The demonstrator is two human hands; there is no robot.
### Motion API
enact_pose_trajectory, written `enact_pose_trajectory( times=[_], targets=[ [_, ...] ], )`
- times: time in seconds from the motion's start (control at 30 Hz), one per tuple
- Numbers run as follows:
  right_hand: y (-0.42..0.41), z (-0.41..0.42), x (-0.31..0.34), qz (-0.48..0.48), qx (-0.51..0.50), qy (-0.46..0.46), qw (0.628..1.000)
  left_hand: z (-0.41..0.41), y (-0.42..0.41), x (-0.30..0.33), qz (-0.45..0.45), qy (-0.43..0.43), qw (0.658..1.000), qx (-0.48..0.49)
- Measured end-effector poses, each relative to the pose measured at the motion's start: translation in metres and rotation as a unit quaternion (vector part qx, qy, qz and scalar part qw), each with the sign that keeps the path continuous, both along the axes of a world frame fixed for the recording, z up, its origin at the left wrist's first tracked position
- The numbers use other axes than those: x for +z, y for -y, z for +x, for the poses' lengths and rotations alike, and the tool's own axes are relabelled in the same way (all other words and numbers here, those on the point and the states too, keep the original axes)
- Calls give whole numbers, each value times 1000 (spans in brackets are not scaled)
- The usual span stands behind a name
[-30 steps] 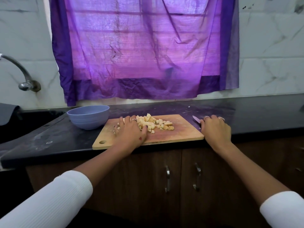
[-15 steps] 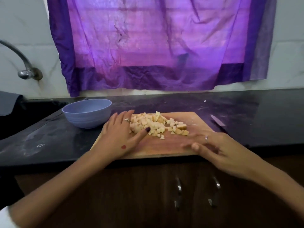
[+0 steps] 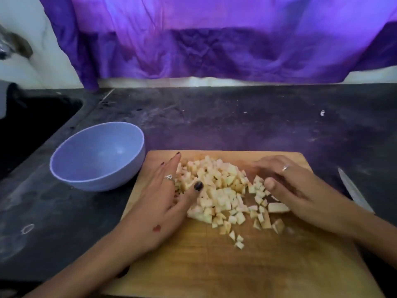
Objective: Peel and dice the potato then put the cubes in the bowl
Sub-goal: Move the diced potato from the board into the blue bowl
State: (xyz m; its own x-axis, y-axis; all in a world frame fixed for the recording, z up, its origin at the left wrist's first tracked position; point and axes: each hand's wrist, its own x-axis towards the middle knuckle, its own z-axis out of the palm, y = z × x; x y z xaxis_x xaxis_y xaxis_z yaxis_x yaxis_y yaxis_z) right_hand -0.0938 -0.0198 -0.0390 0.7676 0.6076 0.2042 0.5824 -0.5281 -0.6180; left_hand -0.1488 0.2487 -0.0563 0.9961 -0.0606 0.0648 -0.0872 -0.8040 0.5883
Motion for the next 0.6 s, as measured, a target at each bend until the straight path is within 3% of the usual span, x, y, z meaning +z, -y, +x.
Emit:
enact_pose_trajectory(
  times=[0.1, 0.27, 0.4, 0.6],
  targets=[
    [-23, 24, -1, -48, -18, -77, 996, 14, 11, 6, -85, -24, 995, 37],
    [-68, 46, 10, -69, 26, -153, 985, 28, 18, 4, -137, -1, 989, 52],
    [-76, 33, 17, -133, 65, -132, 980, 21, 23, 5, -191, 25, 981, 37],
    [-46, 7, 9, -136, 46, -110, 984, -4, 47, 23, -230, -20, 970, 75]
  ],
)
